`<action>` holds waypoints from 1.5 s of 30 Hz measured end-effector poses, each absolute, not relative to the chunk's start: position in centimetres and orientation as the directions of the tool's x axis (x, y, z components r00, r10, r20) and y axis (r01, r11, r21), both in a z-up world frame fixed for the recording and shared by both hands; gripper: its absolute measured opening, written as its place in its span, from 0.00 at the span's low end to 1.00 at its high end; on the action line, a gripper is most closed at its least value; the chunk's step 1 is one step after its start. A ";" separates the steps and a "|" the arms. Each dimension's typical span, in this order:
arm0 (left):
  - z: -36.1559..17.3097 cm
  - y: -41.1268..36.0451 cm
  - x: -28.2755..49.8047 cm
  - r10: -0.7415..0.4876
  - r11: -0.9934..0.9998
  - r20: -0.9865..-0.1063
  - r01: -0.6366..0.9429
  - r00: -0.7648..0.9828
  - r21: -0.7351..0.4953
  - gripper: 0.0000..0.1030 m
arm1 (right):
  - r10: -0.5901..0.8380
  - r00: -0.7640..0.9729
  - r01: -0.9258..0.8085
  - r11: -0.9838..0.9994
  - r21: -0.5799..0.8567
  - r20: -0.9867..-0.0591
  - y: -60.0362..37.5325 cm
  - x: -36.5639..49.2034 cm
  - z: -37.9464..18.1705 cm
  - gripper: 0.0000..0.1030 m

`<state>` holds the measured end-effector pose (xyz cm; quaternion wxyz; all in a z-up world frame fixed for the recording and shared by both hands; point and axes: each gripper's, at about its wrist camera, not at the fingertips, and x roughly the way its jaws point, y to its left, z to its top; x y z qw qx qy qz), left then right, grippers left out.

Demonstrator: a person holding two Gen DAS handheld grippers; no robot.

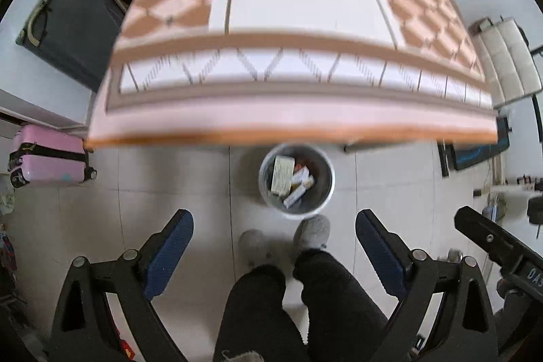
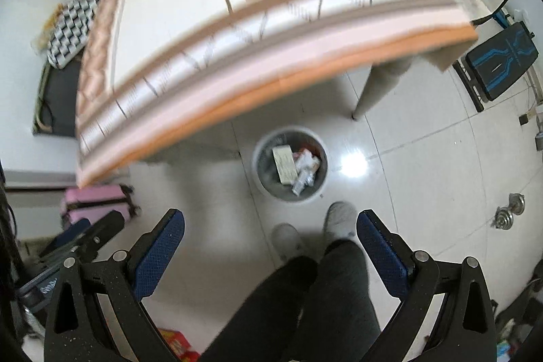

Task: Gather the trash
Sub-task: 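Raise both tools back toward the table, then grasp the blue cartoon snack bag with the left tool while the right tool grasps the beige envelope box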

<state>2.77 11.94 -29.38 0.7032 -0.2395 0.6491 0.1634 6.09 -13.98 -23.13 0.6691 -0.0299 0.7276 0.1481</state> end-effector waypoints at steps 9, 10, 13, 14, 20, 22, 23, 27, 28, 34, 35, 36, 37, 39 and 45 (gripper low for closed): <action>-27.4 15.1 13.5 0.004 0.808 -0.991 -0.584 0.135 -0.076 0.95 | 0.204 -0.032 -0.206 0.956 0.207 -0.978 -11.7 19.9 -19.6 1.00; -27.5 15.6 15.2 -0.002 0.801 -0.991 -0.593 0.136 -0.083 0.95 | 0.201 -0.025 -0.212 0.956 0.202 -0.979 -11.3 22.2 -19.8 1.00; -27.6 16.7 20.2 -0.026 0.762 -0.990 -0.638 0.136 -0.108 0.95 | 0.191 -0.005 -0.240 0.953 0.187 -0.982 -10.0 28.7 -20.4 1.00; -27.8 17.2 21.8 -0.035 0.745 -0.991 -0.657 0.131 -0.113 0.95 | 0.185 -0.003 -0.254 0.950 0.180 -0.983 -9.3 31.4 -20.8 1.00; -29.9 19.4 32.1 -0.138 0.619 -0.981 -0.762 0.136 -0.193 0.95 | 0.100 0.007 -0.377 0.922 0.090 -0.995 -4.6 45.7 -23.1 0.99; -30.9 19.4 35.3 -0.160 0.598 -0.979 -0.776 0.127 -0.199 0.95 | 0.065 0.006 -0.434 0.899 0.056 -0.998 -3.0 50.7 -24.1 0.99; -31.6 19.5 37.0 -0.172 0.591 -0.978 -0.782 0.122 -0.201 0.95 | 0.050 0.003 -0.456 0.889 0.043 -0.999 -2.3 52.6 -24.5 0.99; -33.9 19.9 42.0 -0.181 0.586 -0.980 -0.790 0.088 -0.179 0.94 | -0.002 -0.009 -0.549 0.836 0.004 -1.000 0.9 59.7 -26.5 0.99; -34.4 20.1 42.8 -0.180 0.586 -0.980 -0.792 0.080 -0.172 0.94 | -0.008 -0.017 -0.574 0.819 0.003 -1.000 1.9 61.6 -27.0 0.99; -37.5 21.1 45.5 -0.171 0.585 -0.985 -0.800 0.034 -0.129 0.94 | -0.050 -0.058 -0.669 0.743 0.001 -0.997 6.1 65.3 -30.0 0.99; -37.9 21.2 45.7 -0.171 0.586 -0.985 -0.800 0.030 -0.126 0.93 | -0.056 -0.063 -0.682 0.731 0.001 -0.996 6.7 65.4 -30.5 0.99; -38.2 21.2 45.8 -0.172 0.586 -0.985 -0.800 0.028 -0.125 0.86 | -0.063 -0.066 -0.695 0.719 0.000 -0.996 7.2 65.6 -31.0 0.99; -38.6 21.3 45.9 -0.174 0.588 -0.984 -0.799 0.023 -0.123 0.79 | -0.074 -0.065 -0.711 0.703 -0.006 -0.995 7.8 65.7 -31.6 0.99; -39.1 21.2 46.0 -0.181 0.592 -0.983 -0.797 0.010 -0.117 0.62 | -0.103 -0.060 -0.734 0.679 -0.026 -0.993 8.7 65.7 -32.7 1.00; -38.5 20.6 45.8 -0.135 0.623 -0.990 -0.775 0.030 -0.108 0.14 | -0.168 -0.058 -0.776 0.627 -0.062 -0.984 10.3 66.3 -36.0 0.99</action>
